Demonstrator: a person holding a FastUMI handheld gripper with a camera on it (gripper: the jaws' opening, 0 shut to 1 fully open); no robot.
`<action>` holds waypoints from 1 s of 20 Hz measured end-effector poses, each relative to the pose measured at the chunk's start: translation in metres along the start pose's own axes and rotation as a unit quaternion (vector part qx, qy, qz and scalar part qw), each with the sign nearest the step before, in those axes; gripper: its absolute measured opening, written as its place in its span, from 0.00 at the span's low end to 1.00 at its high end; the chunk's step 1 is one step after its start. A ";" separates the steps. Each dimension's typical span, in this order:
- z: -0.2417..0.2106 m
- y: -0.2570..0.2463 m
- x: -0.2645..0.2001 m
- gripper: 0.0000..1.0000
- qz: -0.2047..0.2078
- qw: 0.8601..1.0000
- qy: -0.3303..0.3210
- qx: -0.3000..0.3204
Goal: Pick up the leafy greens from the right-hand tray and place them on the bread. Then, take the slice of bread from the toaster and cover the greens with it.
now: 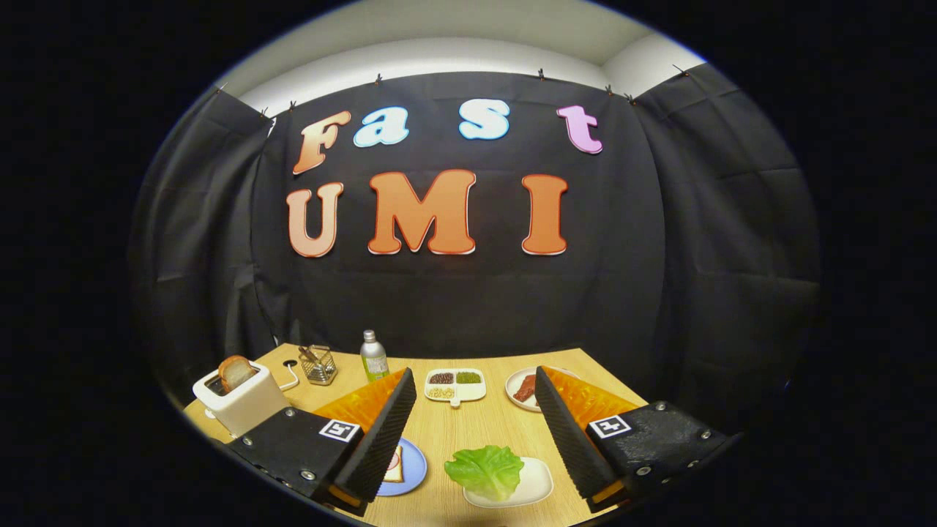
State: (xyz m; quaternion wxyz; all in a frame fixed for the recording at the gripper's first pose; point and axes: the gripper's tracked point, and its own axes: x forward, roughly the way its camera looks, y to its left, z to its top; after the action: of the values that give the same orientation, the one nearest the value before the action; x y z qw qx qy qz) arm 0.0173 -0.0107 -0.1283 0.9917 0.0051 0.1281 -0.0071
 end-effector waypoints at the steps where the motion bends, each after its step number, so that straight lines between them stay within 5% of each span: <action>1: -0.010 -0.001 0.005 0.98 -0.001 1.000 0.010 -0.003; 20: -0.194 -0.022 0.057 1.00 0.016 0.980 0.192 -0.055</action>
State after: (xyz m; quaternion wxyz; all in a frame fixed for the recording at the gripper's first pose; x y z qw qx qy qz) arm 0.0231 -0.0314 -0.3301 0.9473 -0.0457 0.3166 0.0168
